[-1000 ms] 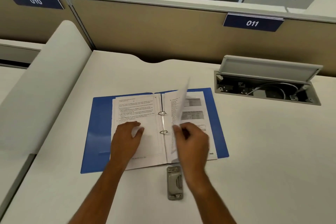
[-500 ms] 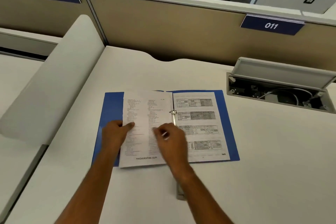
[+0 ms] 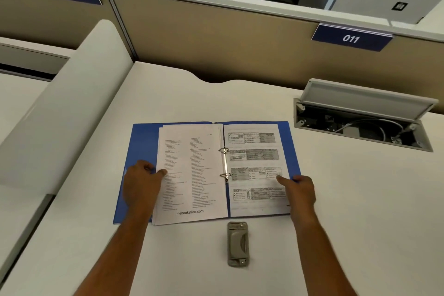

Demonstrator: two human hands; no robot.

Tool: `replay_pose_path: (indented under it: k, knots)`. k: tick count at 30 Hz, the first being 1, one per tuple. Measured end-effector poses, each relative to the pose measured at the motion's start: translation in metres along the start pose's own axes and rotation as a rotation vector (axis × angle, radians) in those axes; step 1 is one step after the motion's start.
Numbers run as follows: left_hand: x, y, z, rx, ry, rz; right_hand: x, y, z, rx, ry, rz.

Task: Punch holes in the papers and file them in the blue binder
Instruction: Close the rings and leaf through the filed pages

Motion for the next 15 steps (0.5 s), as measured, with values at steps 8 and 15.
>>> replay_pose_path:
  k: [8, 15]
  knots:
    - [0.000, 0.007, 0.008, -0.071, 0.066, -0.133, -0.003, 0.011, -0.004, -0.079, -0.044, -0.055]
    - [0.005, 0.007, 0.003, -0.083, 0.065, -0.220, 0.007, 0.022, -0.005, -0.044, 0.024, -0.026]
Point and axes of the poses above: each hand's wrist, its own z-axis towards the middle knuckle, its own x-axis out of the palm, y = z × x, the point moved 3 cm from there along z, towards the middle knuckle, and after that the axes turned 1 degree about z, right-handed, at the moved point
